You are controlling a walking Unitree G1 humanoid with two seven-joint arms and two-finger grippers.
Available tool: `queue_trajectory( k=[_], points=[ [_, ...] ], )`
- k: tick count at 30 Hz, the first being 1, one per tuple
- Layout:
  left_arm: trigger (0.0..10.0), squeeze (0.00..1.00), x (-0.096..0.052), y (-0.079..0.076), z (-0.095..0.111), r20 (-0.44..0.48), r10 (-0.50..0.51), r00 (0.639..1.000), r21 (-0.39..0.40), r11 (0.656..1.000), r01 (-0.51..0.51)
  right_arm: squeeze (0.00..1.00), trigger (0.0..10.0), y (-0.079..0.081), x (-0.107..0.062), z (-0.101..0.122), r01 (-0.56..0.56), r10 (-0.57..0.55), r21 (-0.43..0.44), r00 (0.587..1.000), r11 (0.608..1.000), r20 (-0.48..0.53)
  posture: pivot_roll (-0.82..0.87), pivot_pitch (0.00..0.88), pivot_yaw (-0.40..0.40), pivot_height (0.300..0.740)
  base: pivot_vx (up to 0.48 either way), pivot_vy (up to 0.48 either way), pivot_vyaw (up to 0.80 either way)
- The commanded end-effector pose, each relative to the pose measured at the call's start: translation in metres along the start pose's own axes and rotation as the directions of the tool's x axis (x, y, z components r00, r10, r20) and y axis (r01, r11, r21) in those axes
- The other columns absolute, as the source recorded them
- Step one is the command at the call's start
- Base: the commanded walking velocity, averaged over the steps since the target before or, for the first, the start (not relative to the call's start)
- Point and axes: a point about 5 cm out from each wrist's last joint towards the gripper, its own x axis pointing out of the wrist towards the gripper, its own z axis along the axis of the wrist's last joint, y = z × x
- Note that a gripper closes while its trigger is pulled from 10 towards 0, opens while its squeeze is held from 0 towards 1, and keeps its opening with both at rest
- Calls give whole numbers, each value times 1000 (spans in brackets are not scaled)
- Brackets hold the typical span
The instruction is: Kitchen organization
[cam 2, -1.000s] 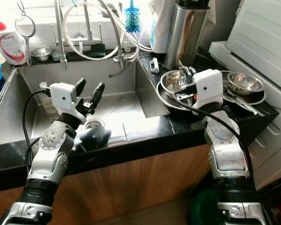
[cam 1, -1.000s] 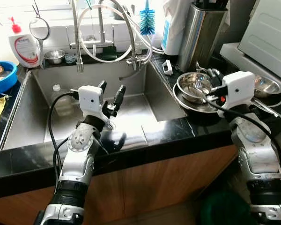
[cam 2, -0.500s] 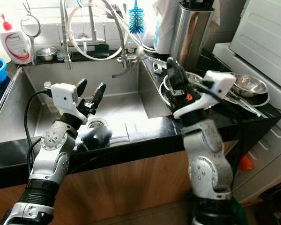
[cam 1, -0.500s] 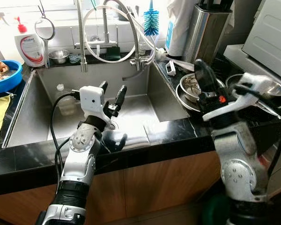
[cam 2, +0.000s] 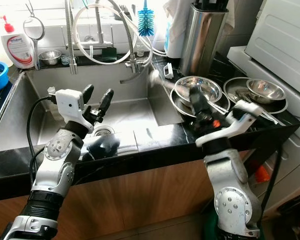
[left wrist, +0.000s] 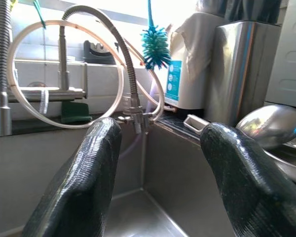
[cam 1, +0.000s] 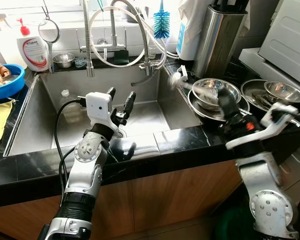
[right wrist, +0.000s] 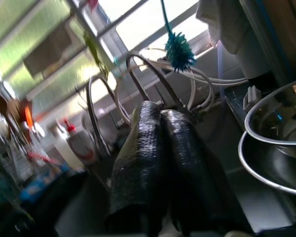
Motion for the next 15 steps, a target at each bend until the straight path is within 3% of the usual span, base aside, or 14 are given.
queue_trajectory(
  k=[1, 3, 5, 11, 13, 15],
  points=[
    [10000, 0, 5, -3, 4, 11, -17, 1000, -9, 1000, 17, 0, 10000, 4, 5, -4, -35, 33, -48, 999, 998, -41, 11, 0, -50, 740, 0, 0, 0],
    [10000, 0, 5, -5, 3, 4, -25, 1000, -12, 1000, 25, 0, 10000, 0, 10, -7, -35, 20, -143, 994, 989, -103, 10, 0, -49, 740, 0, 0, 0],
    [10000, 0, 5, -9, 0, -8, -37, 999, -22, 999, 37, 0, 10000, -17, 20, -9, -6, -46, -285, 983, 958, -176, 7, 0, -47, 740, 0, 0, 0],
    [10000, 0, 0, -8, -10, -52, -46, 998, -34, 998, 44, 0, 10000, -17, 37, -3, -105, 34, -340, 977, 935, -210, 9, 0, -50, 740, 0, 0, 0],
    [10000, 0, -1, 0, -11, -64, -39, 997, -27, 999, 37, 0, 10000, -22, 43, -2, -103, 29, -348, 977, 932, -212, 16, 0, -55, 740, 0, 0, 0],
    [10000, 0, -2, 15, -8, -85, -44, 995, 27, 999, 46, 0, 10000, -23, 51, -3, -140, 58, -360, 972, 923, -229, 23, 0, -56, 740, 0, 0, 0]
  ],
)
